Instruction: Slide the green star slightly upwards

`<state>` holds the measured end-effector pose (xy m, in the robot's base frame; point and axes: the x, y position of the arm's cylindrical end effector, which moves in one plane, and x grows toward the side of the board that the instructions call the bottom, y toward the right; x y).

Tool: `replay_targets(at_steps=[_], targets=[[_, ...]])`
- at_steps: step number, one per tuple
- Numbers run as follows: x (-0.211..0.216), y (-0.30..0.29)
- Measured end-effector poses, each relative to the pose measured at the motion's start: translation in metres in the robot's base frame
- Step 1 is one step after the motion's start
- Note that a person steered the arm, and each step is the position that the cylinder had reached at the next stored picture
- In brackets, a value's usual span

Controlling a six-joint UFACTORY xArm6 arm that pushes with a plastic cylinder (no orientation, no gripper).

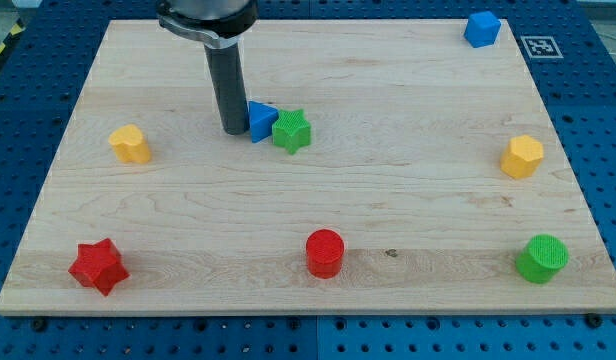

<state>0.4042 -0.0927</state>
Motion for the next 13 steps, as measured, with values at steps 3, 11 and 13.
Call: replay_targets(at_steps=[3,11,13], targets=[[-0.038,-0.019],[0.078,0.06],[0.05,0.051]])
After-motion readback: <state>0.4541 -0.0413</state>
